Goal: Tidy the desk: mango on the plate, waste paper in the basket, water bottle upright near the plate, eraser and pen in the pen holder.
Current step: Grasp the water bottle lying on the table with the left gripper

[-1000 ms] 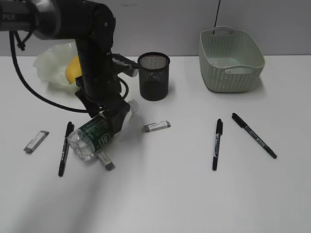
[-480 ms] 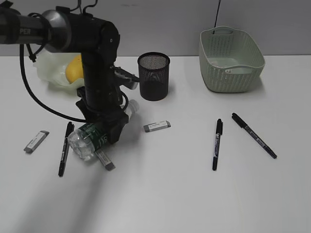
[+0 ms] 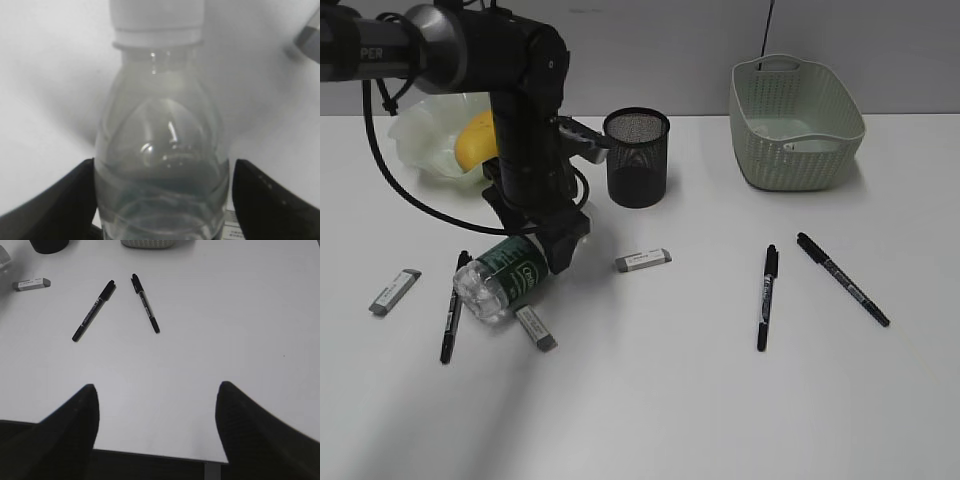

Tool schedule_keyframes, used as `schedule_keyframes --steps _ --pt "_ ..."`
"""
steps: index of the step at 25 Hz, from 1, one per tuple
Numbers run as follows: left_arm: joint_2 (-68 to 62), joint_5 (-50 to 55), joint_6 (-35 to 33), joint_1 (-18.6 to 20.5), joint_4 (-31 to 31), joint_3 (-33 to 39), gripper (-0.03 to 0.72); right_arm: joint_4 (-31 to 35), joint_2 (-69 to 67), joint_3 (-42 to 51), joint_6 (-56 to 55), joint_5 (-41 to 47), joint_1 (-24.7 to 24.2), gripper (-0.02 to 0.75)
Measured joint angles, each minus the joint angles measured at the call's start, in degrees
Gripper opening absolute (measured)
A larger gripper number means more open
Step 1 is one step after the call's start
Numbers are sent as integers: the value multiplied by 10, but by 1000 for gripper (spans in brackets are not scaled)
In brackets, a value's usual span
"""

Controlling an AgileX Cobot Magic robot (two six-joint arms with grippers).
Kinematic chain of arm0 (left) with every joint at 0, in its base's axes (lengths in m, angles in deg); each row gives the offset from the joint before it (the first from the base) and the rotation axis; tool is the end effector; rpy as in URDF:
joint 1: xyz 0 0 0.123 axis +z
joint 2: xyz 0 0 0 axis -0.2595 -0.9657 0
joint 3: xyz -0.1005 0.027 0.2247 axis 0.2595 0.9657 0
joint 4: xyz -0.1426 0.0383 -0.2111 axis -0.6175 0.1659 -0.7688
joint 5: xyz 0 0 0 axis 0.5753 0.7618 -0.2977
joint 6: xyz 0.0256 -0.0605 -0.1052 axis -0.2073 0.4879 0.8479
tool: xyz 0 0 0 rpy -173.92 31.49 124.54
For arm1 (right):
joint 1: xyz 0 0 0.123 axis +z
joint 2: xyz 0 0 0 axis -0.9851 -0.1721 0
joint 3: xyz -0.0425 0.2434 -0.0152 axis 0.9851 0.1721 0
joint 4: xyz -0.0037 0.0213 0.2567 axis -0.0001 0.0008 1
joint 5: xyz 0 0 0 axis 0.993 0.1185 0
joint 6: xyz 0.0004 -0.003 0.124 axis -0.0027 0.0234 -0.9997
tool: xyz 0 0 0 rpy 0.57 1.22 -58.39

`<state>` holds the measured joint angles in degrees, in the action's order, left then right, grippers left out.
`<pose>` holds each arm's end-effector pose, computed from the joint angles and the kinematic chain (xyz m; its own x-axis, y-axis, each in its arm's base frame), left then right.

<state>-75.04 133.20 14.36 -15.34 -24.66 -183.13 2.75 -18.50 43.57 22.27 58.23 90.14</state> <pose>0.3777 -0.2143 0.0829 -0.7492 0.6618 0.0290 0.6623 0.7478 0.0456 0.0819 0.0139 0.2612 -0.5232 -0.0511 -0.8507 -0.1487 0.9884 0.0320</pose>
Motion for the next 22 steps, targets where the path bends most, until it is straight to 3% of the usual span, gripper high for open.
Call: schedule_keyframes --steps 9,22 --pt "-10 1 8 0 1 -1 603 0 0 0 0 0 0 571" --pt "-10 2 16 0 2 -1 496 0 0 0 0 0 0 571"
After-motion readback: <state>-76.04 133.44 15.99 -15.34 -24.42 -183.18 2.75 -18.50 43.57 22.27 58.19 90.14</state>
